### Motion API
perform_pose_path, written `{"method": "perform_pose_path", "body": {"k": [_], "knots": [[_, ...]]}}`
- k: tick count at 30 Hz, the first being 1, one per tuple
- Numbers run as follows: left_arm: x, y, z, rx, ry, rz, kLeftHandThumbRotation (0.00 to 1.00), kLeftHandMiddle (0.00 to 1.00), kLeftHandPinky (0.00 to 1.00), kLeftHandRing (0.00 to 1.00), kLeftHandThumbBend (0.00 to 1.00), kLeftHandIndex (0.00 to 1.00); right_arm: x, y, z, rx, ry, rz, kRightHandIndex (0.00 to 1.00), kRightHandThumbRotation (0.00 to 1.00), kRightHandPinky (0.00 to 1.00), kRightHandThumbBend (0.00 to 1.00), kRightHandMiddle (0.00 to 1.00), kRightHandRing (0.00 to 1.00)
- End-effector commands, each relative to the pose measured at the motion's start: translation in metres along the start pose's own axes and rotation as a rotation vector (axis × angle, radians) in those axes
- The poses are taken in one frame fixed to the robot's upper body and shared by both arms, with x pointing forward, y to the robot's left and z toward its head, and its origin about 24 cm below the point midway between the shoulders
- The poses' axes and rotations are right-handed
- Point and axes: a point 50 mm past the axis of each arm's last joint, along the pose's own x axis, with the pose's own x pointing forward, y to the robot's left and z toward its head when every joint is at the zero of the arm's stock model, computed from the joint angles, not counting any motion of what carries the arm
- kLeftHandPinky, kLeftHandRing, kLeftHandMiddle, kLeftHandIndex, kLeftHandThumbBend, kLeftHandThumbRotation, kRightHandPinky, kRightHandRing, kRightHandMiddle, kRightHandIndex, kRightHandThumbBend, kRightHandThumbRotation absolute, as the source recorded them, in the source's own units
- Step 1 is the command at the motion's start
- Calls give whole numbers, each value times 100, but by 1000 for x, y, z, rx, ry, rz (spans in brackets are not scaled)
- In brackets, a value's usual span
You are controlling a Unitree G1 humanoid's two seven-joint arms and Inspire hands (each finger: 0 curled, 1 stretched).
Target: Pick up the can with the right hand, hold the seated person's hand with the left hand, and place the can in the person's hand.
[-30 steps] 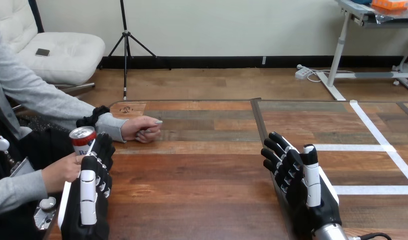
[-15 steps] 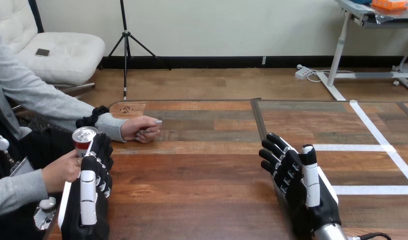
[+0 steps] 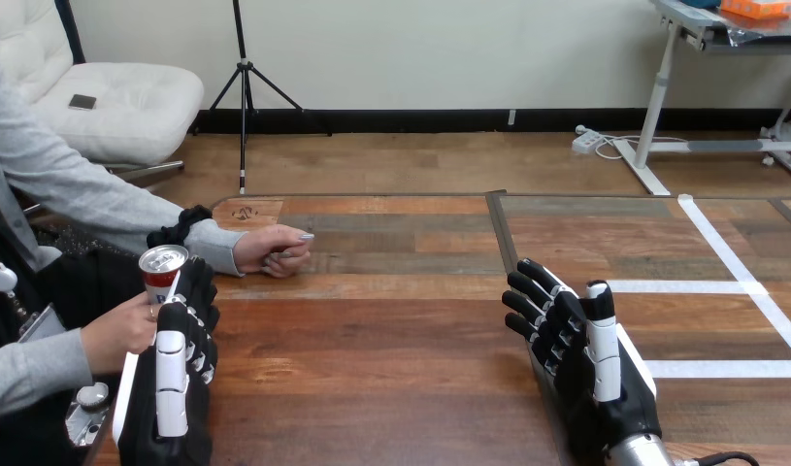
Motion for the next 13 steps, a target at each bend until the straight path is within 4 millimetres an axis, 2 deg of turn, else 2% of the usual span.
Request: {"method": "perform_pose_path", "body": {"k": [1, 13], "knots": [[19, -7, 10, 3, -70, -29, 100, 95, 100, 98, 66, 95, 21, 5, 20, -11, -84, 26, 89, 100, 92, 85, 91, 91], [19, -7, 10, 4, -66, -40, 100, 95, 100, 97, 64, 94, 21, 5, 21, -14, -79, 26, 87, 100, 91, 84, 90, 90]]}}
